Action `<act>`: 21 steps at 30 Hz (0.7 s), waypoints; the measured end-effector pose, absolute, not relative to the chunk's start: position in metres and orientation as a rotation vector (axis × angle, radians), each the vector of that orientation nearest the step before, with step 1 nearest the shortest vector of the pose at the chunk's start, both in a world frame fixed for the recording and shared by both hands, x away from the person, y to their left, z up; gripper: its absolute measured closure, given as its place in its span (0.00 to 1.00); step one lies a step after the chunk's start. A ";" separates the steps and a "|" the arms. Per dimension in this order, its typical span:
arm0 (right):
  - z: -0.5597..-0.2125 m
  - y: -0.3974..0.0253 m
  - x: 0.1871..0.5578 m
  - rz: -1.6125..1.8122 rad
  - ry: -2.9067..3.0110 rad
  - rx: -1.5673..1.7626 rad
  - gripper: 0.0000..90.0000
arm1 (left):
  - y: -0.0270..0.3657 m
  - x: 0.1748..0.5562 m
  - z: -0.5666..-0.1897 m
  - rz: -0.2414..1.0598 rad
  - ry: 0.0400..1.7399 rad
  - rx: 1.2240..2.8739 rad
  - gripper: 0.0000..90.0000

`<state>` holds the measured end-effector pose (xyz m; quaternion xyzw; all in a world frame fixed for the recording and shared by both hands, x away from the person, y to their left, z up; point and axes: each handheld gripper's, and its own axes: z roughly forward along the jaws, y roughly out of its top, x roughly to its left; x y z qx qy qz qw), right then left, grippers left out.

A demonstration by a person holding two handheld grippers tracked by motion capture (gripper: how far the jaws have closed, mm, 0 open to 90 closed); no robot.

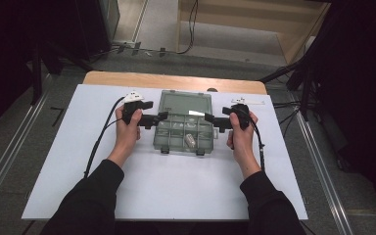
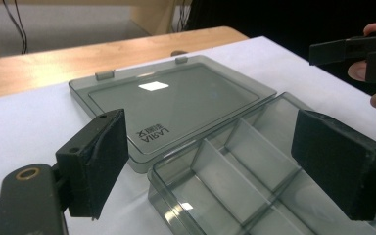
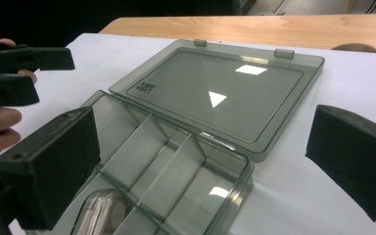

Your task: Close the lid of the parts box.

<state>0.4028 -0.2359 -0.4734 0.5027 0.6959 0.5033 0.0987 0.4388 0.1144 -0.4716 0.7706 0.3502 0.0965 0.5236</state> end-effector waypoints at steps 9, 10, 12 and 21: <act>-0.482 -0.234 0.421 1.504 2.077 1.540 0.00 | 0.111 0.459 -0.480 0.177 0.909 1.866 0.15; -0.482 -0.234 0.423 1.504 2.083 1.540 0.00 | 0.112 0.461 -0.481 0.158 0.926 1.855 0.15; -0.482 -0.234 0.425 1.499 2.086 1.545 0.00 | 0.115 0.465 -0.483 0.137 0.947 1.825 0.15; -0.484 -0.232 0.439 1.497 2.122 1.561 0.00 | 0.108 0.473 -0.488 0.146 1.036 1.847 0.17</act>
